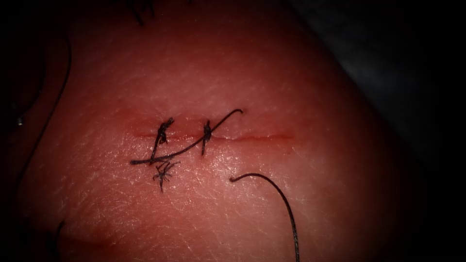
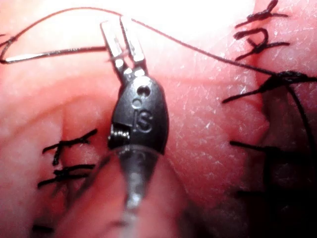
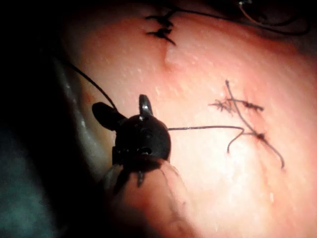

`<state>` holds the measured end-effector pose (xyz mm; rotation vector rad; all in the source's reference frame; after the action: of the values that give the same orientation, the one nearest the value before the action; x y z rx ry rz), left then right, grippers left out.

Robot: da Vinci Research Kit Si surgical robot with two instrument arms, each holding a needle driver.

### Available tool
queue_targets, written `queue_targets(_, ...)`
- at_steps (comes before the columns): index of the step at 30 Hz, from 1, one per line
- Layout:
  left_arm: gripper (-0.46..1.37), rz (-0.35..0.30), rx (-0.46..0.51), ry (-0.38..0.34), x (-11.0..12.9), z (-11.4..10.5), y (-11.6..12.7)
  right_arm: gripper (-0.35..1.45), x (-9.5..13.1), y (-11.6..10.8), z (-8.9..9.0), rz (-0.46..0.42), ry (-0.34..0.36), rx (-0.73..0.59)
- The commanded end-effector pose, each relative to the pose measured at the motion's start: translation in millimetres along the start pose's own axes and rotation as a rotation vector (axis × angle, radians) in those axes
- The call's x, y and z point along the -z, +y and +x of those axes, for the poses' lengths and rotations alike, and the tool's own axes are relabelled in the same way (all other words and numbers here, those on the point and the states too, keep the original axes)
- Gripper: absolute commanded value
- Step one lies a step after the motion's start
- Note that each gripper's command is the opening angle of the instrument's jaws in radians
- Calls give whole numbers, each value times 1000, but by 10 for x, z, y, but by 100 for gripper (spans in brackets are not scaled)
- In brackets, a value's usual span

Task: Wound Closure
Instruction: Pull the string through the cut with the right gripper

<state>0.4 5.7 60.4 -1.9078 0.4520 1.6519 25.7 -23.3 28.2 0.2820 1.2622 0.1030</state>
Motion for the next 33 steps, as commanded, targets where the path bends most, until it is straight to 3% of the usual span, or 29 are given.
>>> queue_targets(1, -35, -10, 0, 0, 0, 0, 0, 119, 12, -2, 3, 3, 7, -1)
queue_targets(7, -35, -10, 0, 1, 0, 0, 1, 118, 76, 2, 18, -33, 28, 21)
queue_targets(13, -35, -10, -1, 1, 0, 0, 2, 117, 133, 38, 21, -110, 45, 50)
queue_targets(16, -35, -9, -1, 1, -1, -1, 2, 117, 141, 60, 16, -150, 28, 74)
queue_targets(23, -35, -10, -3, -1, -1, -1, 4, 126, 117, 116, -15, -203, -18, 73)
queue_targets(26, -35, -10, -3, -1, -1, -1, 4, 119, 101, 136, -29, -189, -42, 80)
queue_targets(28, -35, -10, -3, -1, -1, -1, 4, 114, 82, 152, -44, -173, -76, 85)
queue_targets(33, -35, -10, -2, -1, -1, 0, 5, 115, 45, 182, -78, -178, -57, 79)
